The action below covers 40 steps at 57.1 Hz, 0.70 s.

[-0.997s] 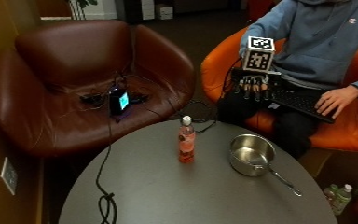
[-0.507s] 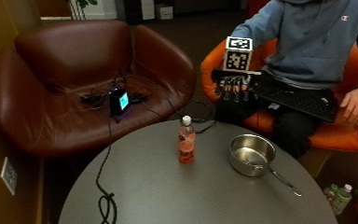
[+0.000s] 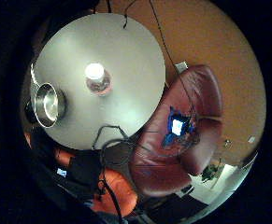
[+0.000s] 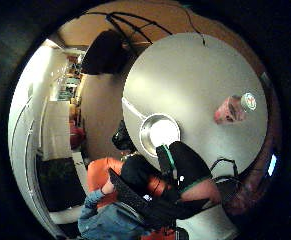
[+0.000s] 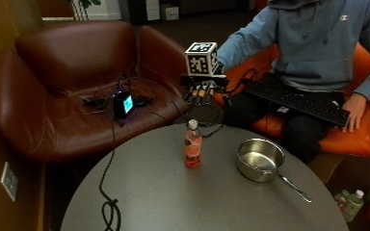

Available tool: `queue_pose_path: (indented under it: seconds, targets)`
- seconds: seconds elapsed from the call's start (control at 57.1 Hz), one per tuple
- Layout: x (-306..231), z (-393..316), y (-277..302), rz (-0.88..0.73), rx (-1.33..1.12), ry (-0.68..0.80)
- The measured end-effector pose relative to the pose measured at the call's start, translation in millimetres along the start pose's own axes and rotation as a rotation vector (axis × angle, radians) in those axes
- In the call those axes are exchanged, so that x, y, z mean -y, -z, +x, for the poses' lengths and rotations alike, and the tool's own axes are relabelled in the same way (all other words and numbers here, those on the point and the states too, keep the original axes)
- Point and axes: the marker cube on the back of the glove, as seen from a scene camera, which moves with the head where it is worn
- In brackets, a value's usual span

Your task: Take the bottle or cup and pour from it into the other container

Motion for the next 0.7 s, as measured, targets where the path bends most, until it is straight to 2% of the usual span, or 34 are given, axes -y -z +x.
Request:
queue_pose_path:
  seconds: [0.49,0.7]
  targets:
    - [35.0,80.1,-25.0,-0.035,0.222,0.038]
    - [42.2,110.0,-44.0,-0.051,0.386,-0.021]
